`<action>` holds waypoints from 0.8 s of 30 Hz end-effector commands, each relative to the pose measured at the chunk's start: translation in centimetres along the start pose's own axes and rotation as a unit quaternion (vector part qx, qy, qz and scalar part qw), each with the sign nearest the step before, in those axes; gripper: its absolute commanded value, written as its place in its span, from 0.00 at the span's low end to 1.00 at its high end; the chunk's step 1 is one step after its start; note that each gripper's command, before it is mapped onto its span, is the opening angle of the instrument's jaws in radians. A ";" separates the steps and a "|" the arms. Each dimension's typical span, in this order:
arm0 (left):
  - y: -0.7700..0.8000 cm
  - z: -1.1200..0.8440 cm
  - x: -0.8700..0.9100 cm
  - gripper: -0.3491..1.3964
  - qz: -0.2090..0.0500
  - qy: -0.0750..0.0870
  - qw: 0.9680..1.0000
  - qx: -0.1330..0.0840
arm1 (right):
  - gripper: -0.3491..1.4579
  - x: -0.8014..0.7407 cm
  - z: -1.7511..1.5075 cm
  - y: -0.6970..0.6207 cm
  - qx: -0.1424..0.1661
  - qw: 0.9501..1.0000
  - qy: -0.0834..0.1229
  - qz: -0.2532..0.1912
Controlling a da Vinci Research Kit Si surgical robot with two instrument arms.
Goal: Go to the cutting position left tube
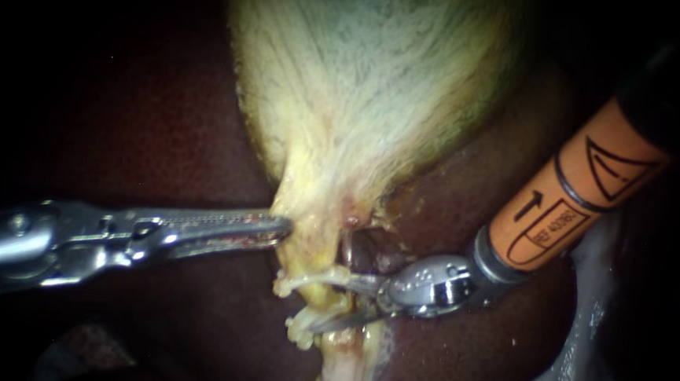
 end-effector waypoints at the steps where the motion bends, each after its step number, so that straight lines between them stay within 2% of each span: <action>1: 0.03 0.01 0.01 0.19 -0.001 0.000 1.000 0.000 | 0.93 0.00 0.03 -0.02 0.007 1.000 0.005 -0.006; 6: 0.17 0.05 0.03 0.19 -0.001 0.001 1.000 0.003 | 0.91 0.12 0.12 -0.05 0.031 0.999 0.031 -0.020; 9: 0.21 0.08 0.05 0.19 -0.001 0.001 1.000 0.004 | 0.91 0.18 0.19 -0.03 0.034 0.998 0.038 -0.023; 15: 0.21 0.09 0.05 0.19 -0.001 0.001 1.000 0.003 | 0.90 0.25 0.31 0.04 0.035 0.998 0.053 -0.021; 24: 0.21 0.10 0.05 0.19 -0.001 0.001 1.000 0.003 | 0.90 0.29 0.29 0.12 0.032 0.997 0.067 0.032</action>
